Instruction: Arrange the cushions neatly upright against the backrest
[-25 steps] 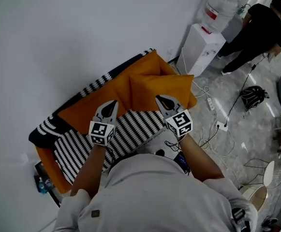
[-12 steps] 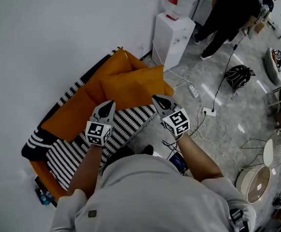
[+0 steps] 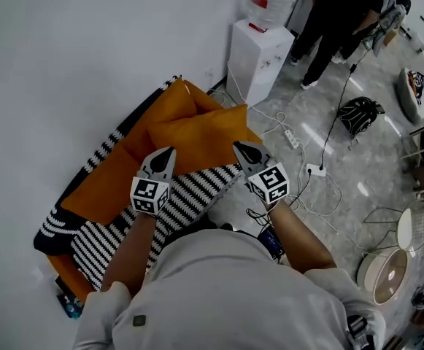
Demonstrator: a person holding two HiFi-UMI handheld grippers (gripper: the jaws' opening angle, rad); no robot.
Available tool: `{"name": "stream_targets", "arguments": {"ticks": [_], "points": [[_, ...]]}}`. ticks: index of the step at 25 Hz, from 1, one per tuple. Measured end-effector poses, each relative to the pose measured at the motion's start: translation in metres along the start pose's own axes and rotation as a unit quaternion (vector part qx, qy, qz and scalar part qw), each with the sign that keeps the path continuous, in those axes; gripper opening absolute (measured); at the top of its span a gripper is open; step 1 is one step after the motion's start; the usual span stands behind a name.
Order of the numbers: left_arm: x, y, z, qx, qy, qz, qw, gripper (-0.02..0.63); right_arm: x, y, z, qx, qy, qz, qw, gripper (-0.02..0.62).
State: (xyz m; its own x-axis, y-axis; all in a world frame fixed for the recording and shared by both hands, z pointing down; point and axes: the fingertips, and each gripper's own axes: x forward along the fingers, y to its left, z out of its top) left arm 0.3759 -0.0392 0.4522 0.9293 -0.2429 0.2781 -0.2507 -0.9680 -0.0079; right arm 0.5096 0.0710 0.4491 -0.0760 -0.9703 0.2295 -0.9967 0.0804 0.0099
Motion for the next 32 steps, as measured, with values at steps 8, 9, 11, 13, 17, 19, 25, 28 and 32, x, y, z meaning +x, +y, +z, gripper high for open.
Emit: {"name": "stream_targets", "arguments": {"ticks": [8, 9, 11, 13, 17, 19, 25, 28, 32], "points": [[0.023, 0.041, 0.004, 0.005, -0.001, -0.011, 0.9999, 0.009, 0.048, -0.009, 0.012, 0.000, 0.002, -0.006, 1.000, 0.026], [0.026, 0.045, 0.005, 0.005, -0.001, -0.011, 0.9999, 0.009, 0.052, -0.011, 0.012, 0.000, 0.004, -0.005, 1.000, 0.026], [0.033, 0.050, 0.004, 0.004, 0.002, -0.012, 0.9999, 0.009, 0.058, -0.016, 0.011, -0.001, 0.009, -0.004, 1.000, 0.026], [0.042, 0.055, 0.001, 0.006, 0.007, -0.012, 0.9999, 0.009, 0.065, -0.024, 0.009, -0.001, 0.014, -0.003, 1.000, 0.026], [0.059, 0.063, -0.003, 0.007, 0.016, -0.014, 0.9998, 0.009, 0.079, -0.040, 0.006, 0.000, 0.023, -0.001, 1.000, 0.026], [0.068, 0.067, -0.008, 0.006, 0.024, -0.011, 0.9996, 0.009, 0.086, -0.048, 0.002, -0.002, 0.028, 0.005, 1.000, 0.026], [0.107, 0.089, -0.016, 0.008, 0.053, 0.002, 0.9986, 0.010, 0.122, -0.086, -0.012, 0.006, 0.048, 0.025, 0.999, 0.028], [0.128, 0.098, -0.023, 0.013, 0.070, 0.004, 0.9974, 0.011, 0.142, -0.107, -0.018, 0.003, 0.060, 0.039, 0.997, 0.028], [0.157, 0.110, -0.037, 0.023, 0.095, 0.001, 0.9952, 0.012, 0.166, -0.128, -0.033, -0.003, 0.083, 0.066, 0.994, 0.029]]}}
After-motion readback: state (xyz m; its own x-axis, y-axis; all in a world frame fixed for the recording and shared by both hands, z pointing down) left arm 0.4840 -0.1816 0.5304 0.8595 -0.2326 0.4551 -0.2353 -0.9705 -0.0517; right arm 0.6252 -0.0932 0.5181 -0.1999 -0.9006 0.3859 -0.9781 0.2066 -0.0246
